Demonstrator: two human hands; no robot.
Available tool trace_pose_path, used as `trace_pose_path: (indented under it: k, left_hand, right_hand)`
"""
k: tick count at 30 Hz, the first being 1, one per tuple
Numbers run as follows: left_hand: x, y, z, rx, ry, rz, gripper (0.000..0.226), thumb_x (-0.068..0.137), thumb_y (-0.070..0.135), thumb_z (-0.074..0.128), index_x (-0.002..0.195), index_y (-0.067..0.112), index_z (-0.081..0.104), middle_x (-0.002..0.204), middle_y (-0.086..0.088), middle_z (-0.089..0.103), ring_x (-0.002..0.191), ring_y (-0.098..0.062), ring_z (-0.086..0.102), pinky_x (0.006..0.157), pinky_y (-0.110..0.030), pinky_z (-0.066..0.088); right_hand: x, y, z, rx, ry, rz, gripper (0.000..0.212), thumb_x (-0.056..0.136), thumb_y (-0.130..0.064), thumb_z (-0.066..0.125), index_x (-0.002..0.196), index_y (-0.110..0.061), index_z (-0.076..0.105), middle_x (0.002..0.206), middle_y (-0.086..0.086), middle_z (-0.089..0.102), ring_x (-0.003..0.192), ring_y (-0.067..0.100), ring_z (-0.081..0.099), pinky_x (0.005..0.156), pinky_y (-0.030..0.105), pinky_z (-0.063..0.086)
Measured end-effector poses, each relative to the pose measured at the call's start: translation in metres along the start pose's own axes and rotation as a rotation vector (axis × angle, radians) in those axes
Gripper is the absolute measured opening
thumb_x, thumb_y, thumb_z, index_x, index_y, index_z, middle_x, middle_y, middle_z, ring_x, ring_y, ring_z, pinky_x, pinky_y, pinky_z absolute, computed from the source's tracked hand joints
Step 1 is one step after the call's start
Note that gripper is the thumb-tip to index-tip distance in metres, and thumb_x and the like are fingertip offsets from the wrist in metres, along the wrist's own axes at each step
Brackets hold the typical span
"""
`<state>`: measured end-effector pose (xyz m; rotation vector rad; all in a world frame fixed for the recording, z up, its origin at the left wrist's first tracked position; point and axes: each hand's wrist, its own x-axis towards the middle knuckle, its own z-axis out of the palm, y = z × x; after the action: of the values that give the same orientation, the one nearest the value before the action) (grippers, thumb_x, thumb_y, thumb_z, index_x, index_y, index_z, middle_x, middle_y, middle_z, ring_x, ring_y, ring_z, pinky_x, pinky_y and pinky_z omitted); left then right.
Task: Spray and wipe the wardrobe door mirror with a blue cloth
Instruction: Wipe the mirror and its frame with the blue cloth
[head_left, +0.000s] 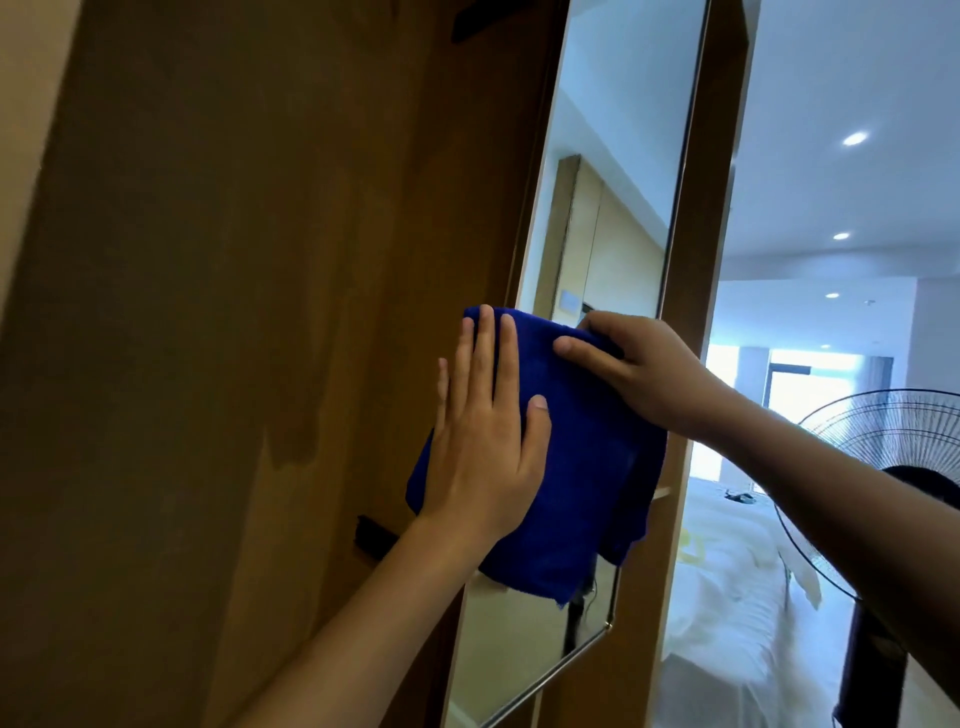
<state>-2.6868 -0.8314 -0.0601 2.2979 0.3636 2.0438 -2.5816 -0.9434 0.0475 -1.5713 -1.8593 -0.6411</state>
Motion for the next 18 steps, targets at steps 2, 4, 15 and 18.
trace_pose_path:
  k: [2,4,15,18]
  left_hand:
    - [0.004,-0.001,-0.002,0.04,0.011,0.028,0.065,0.1,0.043,0.023,0.153,0.018,-0.007,0.161,-0.001,-0.012,0.147,-0.011,-0.016,0.121,-0.037,-0.005]
    - [0.009,0.0,-0.005,0.123,0.055,0.086,0.064,0.1,0.039,0.025,0.153,0.016,-0.002,0.161,-0.004,-0.008,0.148,-0.015,-0.011,0.121,-0.039,-0.002]
    - [-0.003,-0.007,0.0,0.069,-0.011,0.072,0.07,0.098,0.044,0.032,0.154,0.016,0.001,0.162,0.0,-0.005,0.148,-0.014,-0.012,0.121,-0.047,0.004]
    - [-0.003,-0.006,0.003,0.026,-0.012,0.073,0.069,0.098,0.041,0.033,0.153,0.016,-0.001,0.162,0.0,-0.007,0.148,-0.013,-0.012,0.12,-0.047,0.006]
  right_hand:
    - [0.006,-0.006,-0.004,-0.022,-0.006,-0.014,0.025,0.094,-0.044,0.049,0.082,-0.022,0.056,0.072,-0.004,0.059,0.06,0.0,0.056,0.057,0.011,0.043]
    - [0.015,-0.013,-0.007,-0.065,0.003,-0.043,0.035,0.088,-0.052,0.044,0.085,-0.021,0.058,0.073,-0.005,0.059,0.061,0.002,0.056,0.058,0.011,0.043]
    - [0.042,-0.029,-0.001,-0.318,0.083,-0.14,0.055,0.086,-0.065,0.043,0.107,-0.014,0.049,0.089,0.004,0.063,0.075,0.021,0.06,0.071,0.045,0.053]
    - [0.039,-0.026,0.002,-0.563,0.184,-0.276,0.054,0.094,-0.061,0.033,0.129,-0.021,0.039,0.12,0.003,0.054,0.092,0.018,0.058,0.073,0.043,0.056]
